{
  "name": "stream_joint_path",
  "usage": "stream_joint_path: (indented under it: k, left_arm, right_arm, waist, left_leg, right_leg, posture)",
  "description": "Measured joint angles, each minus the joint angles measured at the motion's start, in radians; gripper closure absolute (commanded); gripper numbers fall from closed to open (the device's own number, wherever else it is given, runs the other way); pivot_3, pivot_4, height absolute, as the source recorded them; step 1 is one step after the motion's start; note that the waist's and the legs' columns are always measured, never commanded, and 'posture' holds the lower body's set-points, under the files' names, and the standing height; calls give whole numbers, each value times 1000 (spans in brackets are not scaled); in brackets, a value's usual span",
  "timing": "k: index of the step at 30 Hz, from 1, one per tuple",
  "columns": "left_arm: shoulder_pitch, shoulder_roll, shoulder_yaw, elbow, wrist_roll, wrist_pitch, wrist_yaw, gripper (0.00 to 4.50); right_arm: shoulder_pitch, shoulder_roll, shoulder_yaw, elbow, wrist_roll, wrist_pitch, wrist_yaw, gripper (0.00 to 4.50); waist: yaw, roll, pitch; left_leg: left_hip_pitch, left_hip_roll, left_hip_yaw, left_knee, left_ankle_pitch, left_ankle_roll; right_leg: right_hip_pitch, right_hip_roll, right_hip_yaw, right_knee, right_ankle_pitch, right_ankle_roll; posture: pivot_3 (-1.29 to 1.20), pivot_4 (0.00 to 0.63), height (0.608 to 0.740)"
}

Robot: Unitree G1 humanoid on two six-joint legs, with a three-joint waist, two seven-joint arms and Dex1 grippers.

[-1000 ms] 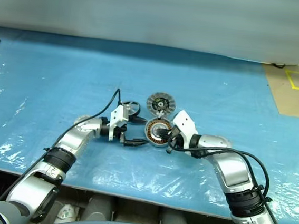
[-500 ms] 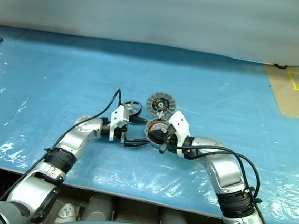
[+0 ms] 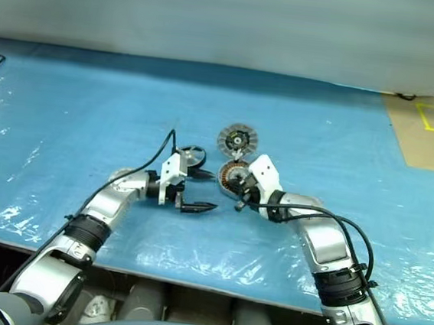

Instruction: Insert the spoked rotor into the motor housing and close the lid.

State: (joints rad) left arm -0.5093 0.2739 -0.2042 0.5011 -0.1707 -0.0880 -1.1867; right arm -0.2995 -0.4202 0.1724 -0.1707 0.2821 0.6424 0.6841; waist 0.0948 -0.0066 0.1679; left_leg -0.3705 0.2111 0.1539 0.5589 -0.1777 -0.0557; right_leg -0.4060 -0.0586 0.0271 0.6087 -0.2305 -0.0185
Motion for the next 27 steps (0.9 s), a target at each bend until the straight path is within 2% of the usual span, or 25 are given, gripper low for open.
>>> stream_joint_path:
  k: [8,17,20,23,27]
  left_arm:
    - [0,-1,0,0,0,1,-2,0]
    - [0,-1,-1,0,0,2,-9,0]
    - [0,-3,-3,0,0,2,-9,0]
    - [0,-5,-5,0,0,2,-9,0]
    - [0,-8,-6,1,1,2,-9,0]
  right_arm:
    - [1,54,-73,-3,112,79,-8,4487]
    - [0,78,-108,-19,150,63,-21,4487]
    - [-1,63,-102,-19,118,36,-34,4487]
    - [-4,1,-34,4,28,8,-48,4487]
    - [-10,-25,3,9,-28,-35,-49,4487]
  waist:
    - [0,0,0]
    - [0,0,0]
    - [0,0,0]
    - [0,0,0]
    - [0,0,0]
  left_leg:
    - [-2,0,-1,-2,0,0]
    - [-2,0,-1,-2,0,0]
    - [-2,0,-1,-2,0,0]
    - [-2,0,-1,-2,0,0]
    - [-1,0,-1,-2,0,0]
  right_leg:
    - [-3,1,-1,-1,1,1]
    - [-3,0,-1,-1,0,0]
    - [-3,0,-1,-1,0,0]
    - [-2,1,-1,-1,1,1]
    - [-1,0,-1,-1,0,0]
  posture:
    - [0,150,740]
    - [0,150,740]
    - [0,150,740]
    - [0,150,740]
    - [0,150,740]
